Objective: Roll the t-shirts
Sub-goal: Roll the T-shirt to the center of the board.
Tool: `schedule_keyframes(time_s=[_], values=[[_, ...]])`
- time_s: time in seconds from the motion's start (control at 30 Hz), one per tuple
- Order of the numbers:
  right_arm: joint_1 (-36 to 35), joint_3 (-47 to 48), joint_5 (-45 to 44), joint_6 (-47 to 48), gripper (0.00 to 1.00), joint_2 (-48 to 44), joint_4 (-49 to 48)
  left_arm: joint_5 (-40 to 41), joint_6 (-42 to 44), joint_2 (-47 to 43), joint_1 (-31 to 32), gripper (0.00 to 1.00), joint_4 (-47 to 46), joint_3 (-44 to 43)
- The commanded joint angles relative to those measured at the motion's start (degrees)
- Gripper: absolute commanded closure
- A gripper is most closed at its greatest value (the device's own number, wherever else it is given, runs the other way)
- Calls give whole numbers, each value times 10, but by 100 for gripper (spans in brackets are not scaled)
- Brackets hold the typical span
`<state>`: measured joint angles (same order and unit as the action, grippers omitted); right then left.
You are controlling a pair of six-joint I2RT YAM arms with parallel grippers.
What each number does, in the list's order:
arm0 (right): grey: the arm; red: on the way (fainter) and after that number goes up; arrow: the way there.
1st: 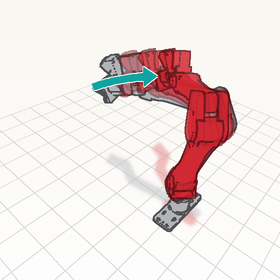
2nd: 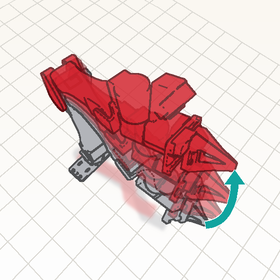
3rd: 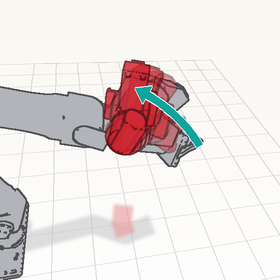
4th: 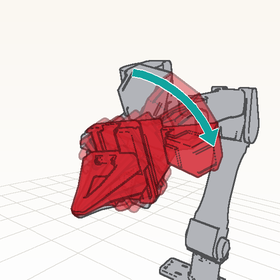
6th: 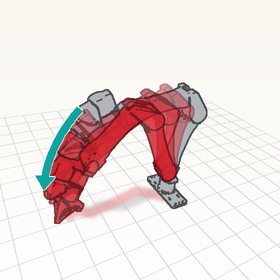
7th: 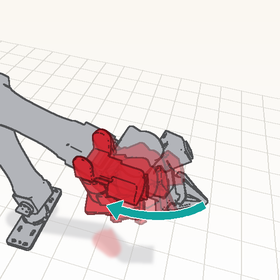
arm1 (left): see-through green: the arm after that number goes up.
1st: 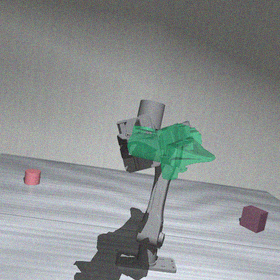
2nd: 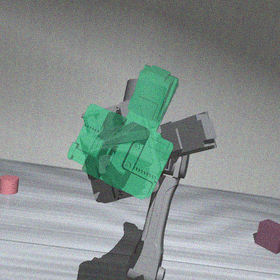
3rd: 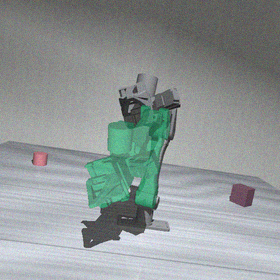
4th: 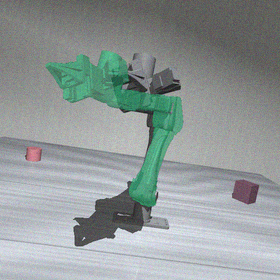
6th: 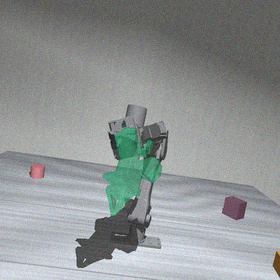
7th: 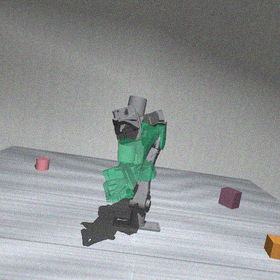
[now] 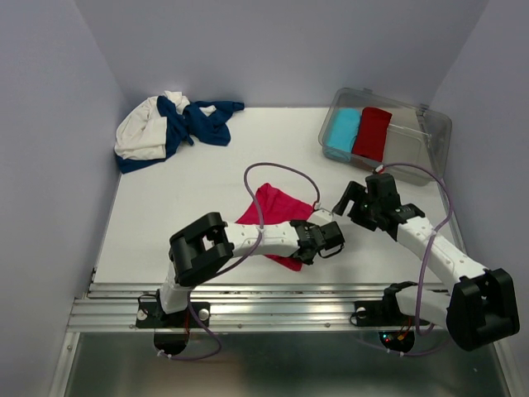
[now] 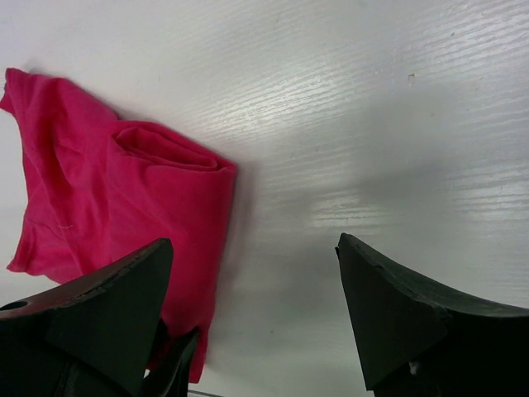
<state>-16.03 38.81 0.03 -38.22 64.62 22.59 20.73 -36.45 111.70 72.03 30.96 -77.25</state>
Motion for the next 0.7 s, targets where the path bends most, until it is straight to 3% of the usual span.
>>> schedule_keyframes(time_s=[0.0, 0.03, 0.07, 0.1, 0.3, 0.67], values=[[5, 0, 46, 8, 13, -3, -8, 12, 8, 9, -2, 68, 2, -11], [5, -3, 81, 13, 12, -5, -22, -2, 13, 3, -6, 87, -4, 2], [5, -13, 100, 14, 11, -9, -32, -11, 16, -16, -14, 97, -28, 11], [5, -18, 136, 13, 10, -11, -46, -43, 27, -29, -20, 100, -66, 38], [5, -69, 219, -24, 7, -5, -105, -152, 63, -122, -56, 100, -169, 124], [-26, -130, 292, -95, 3, 66, -272, -254, 81, -149, -87, 100, -239, 176]])
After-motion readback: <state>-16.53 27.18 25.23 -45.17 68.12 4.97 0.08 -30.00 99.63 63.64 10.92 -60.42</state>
